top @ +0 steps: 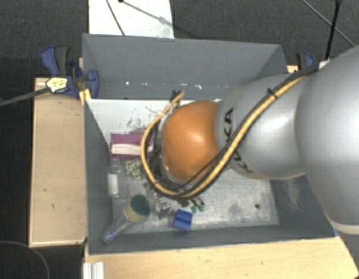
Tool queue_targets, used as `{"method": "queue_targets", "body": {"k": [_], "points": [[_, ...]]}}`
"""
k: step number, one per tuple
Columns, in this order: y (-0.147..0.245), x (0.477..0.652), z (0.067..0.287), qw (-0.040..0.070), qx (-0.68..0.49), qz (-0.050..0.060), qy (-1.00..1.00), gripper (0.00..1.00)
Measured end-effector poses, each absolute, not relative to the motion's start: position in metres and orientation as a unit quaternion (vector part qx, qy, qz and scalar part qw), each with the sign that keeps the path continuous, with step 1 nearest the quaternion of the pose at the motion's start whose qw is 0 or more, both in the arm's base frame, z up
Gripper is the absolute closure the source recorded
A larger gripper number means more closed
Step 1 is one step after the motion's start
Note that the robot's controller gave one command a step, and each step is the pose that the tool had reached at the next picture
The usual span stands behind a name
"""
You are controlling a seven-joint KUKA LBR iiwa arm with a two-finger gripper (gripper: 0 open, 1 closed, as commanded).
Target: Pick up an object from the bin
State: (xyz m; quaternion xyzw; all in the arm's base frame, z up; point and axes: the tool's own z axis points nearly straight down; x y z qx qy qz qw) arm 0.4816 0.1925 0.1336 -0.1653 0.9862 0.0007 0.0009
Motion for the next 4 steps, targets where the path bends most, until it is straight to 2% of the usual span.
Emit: {"method": "queue_targets", "body": {"k": [1, 2, 3, 4], "points": [[0.181, 0.496, 0.236, 0.006, -0.138, 0.001, 0.990, 1.00], [0.181, 0.494, 0.231, 0.001, -0.138, 0.001, 0.990, 0.00], [0.243, 0.496, 0.073, 0.003, -0.173, 0.002, 0.985, 0.00], [0.244, 0.499, 0.080, 0.008, -0.169, 0.004, 0.986, 1.00]]}}
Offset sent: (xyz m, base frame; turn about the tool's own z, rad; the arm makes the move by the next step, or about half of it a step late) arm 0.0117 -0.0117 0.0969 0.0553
